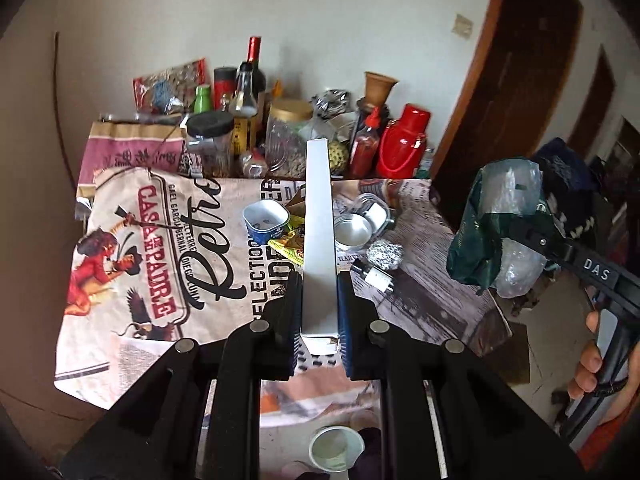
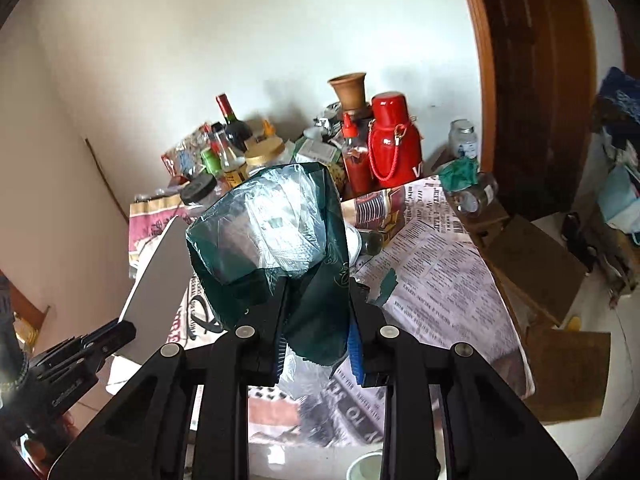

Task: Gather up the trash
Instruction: 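Carry the white box and green bag down toward the white bucket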

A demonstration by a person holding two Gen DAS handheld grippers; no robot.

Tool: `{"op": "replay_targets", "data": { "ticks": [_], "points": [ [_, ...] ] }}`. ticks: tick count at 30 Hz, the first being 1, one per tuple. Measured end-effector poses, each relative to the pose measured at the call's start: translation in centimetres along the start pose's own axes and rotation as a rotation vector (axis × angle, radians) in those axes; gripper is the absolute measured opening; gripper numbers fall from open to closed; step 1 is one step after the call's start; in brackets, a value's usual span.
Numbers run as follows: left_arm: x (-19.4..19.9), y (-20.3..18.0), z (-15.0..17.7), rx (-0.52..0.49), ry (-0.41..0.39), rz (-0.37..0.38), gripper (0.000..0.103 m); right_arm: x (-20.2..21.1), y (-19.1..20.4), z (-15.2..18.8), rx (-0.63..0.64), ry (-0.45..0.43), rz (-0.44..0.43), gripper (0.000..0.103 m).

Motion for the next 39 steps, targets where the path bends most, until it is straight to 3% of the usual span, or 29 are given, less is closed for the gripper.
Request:
{"op": "replay_targets", "data": {
  "ticks": [6, 15, 25, 33, 39],
  "points": [
    [4.2, -0.3, 0.8, -0.013, -0.033, 0.04, 0.016, 3.4, 1.1, 1.2, 0.022, -0.02, 0.031, 0.023],
    [10.0, -3.3, 3.5, 0.007, -0.098, 0.038, 0.016, 8.6, -0.5, 2.9, 0.042, -0.055, 0.0, 0.023],
    [15.5, -10.4, 11.3, 0.101, -0.116, -0.034, 0.016, 14.8, -4.6, 8.4, 0.12, -0.008, -0.073, 0.023],
    [16.9, -13.9, 17.4, 0.123, -0.045, -0.063, 0.016, 15.4, -6.6, 12.5, 0.156, 0.078, -0.108, 0.023],
    [13.0, -13.5, 23.1, 0.153, 0.104, -0.087, 0.016, 11.5, -7.8, 17.0, 0.148, 0.199, -0.121, 0.023]
  ]
}}
Point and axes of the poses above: each gripper's, at about its wrist camera, not at the fingertips, and x roughly against the way its jaws point, y to its left, z to its underside, the point moved 6 cm from there along -x, roughly the way its jaws point, and after that the axes turned 6 degrees about x, right-handed, at the moved point
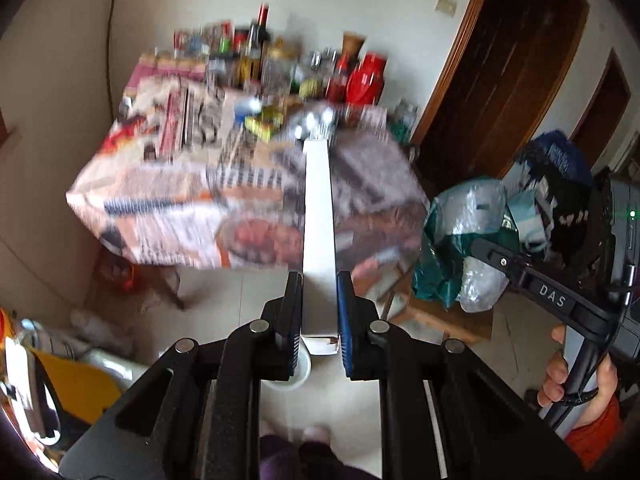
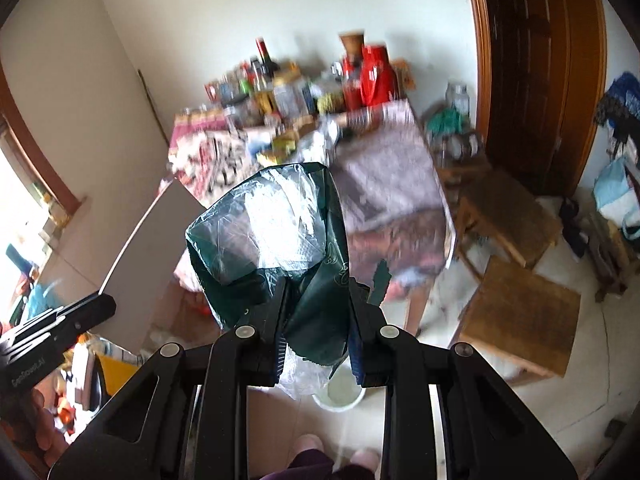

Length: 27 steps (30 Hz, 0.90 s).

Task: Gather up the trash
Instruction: 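Carry the white box and green bag down toward the white bucket, then open both tools to drop the box and bag into the bucket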

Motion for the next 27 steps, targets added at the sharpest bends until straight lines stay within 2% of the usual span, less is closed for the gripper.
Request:
{"op": "replay_targets", "data": {
  "ticks": [6, 9, 18, 27],
  "points": [
    [-6.9, 2.3, 4.9, 0.016, 0.16, -0.025, 0.016, -6.9, -1.1, 4.9, -0.035, 0.132, -0.01, 0.023],
    [-11.5, 3.9, 7.6, 0.019, 0.243, -0.036, 0.016, -10.6, -1.2, 7.8, -0.054, 0.194, -0.014, 0.023],
    [-24.2, 8.7, 14.9, 0.041, 0.412, -0.053, 0.016, -22.5, -3.0, 17.5, -0.102, 0.366, 0.0, 0.023],
    [-37.3, 14.8, 24.6, 0.09, 0.587, -0.087, 0.016, -34.6, -5.5, 26.1, -0.094, 0.486, 0.032, 0.023]
  ]
}}
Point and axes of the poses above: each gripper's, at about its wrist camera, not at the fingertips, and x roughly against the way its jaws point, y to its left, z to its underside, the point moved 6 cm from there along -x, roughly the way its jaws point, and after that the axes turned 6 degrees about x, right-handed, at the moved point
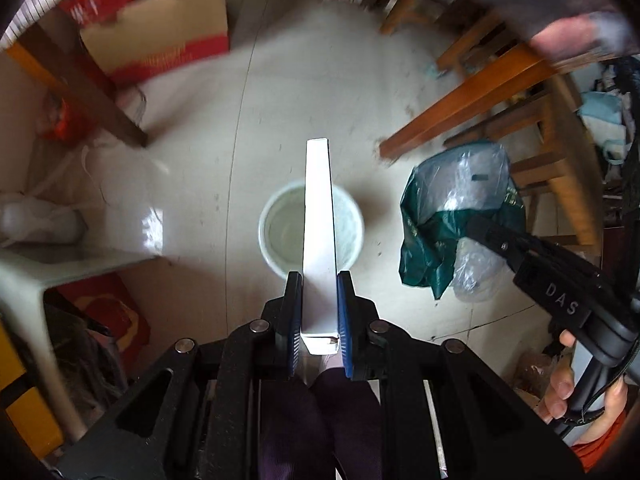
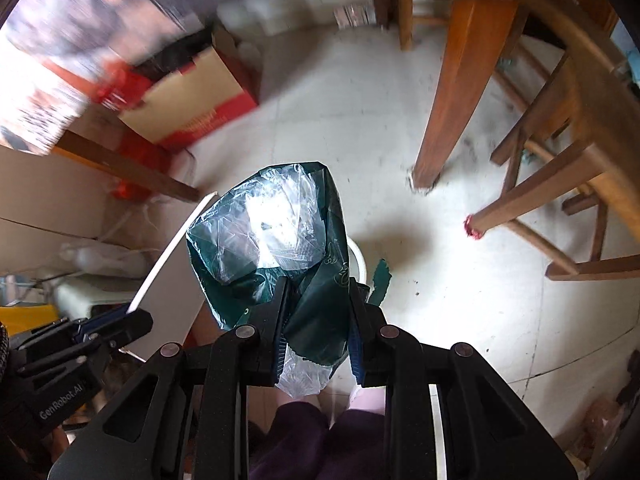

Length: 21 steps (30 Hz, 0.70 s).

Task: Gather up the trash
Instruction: 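Open both tools to drop the box and bag into the bucket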

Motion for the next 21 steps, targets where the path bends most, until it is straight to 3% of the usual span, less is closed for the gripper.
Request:
{"op": "replay_targets", "data": {
  "ticks": [7, 13, 15, 17, 19, 21],
  "points": [
    [-10.9, 3.4, 0.3, 0.041, 0.095, -0.008, 0.016, -9.0, -0.2, 0.8, 0.079, 0.065, 0.011, 0.023],
    [-16.0, 4.7, -0.2, 0.087, 0.134, 0.013, 0.016, -13.1, -0.1, 0.9, 0.106, 0.075, 0.011, 0.027],
    [-17.0, 4.8, -0.4, 0.11, 0.142, 0.021, 0.017, -13.7, 0.4, 0.8, 0.093, 0.087, -0.003, 0.037],
    [-17.5, 5.0, -0.7, 0.152, 0.143, 0.043, 0.023, -14.4, 0.4, 0.8, 0.072, 0.097, -0.006, 0.053],
    [-17.6, 5.2, -0.9, 0.175, 0.144, 0.047, 0.032, -14.4, 0.2, 0.8, 0.059, 0.096, -0.008, 0.056],
    [-17.5, 5.3, -0.9, 0.166, 0.139, 0.022, 0.032, -14.2, -0.1, 0.6, 0.062, 0.098, -0.007, 0.056]
  ]
}}
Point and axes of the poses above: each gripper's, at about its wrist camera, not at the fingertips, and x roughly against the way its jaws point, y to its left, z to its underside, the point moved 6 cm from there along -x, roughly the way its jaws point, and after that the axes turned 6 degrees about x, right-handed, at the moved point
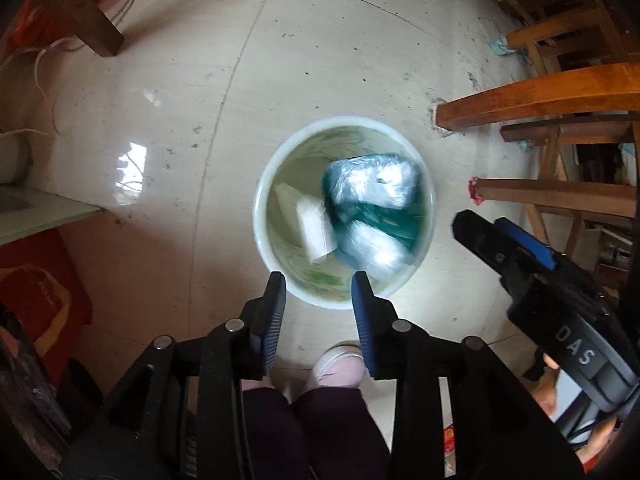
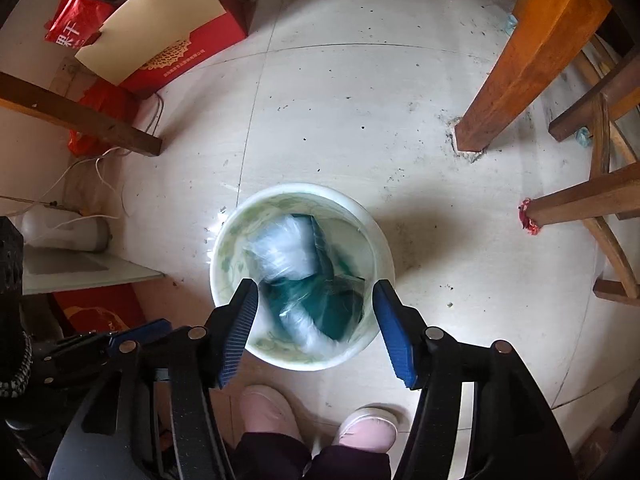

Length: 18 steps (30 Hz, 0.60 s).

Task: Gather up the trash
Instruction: 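Open both tools to drop the box and bag into the bucket, then raise both tools back toward the table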

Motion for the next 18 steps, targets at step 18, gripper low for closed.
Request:
{"op": "replay_targets", "data": {
  "ticks": [18],
  "points": [
    [20.5, -5.0, -0.1, -0.098, -0.188, -0.029, 0.032, 18.2, 3.5, -2.5, -0.02, -0.108, -0.011, 0.056]
  ]
}}
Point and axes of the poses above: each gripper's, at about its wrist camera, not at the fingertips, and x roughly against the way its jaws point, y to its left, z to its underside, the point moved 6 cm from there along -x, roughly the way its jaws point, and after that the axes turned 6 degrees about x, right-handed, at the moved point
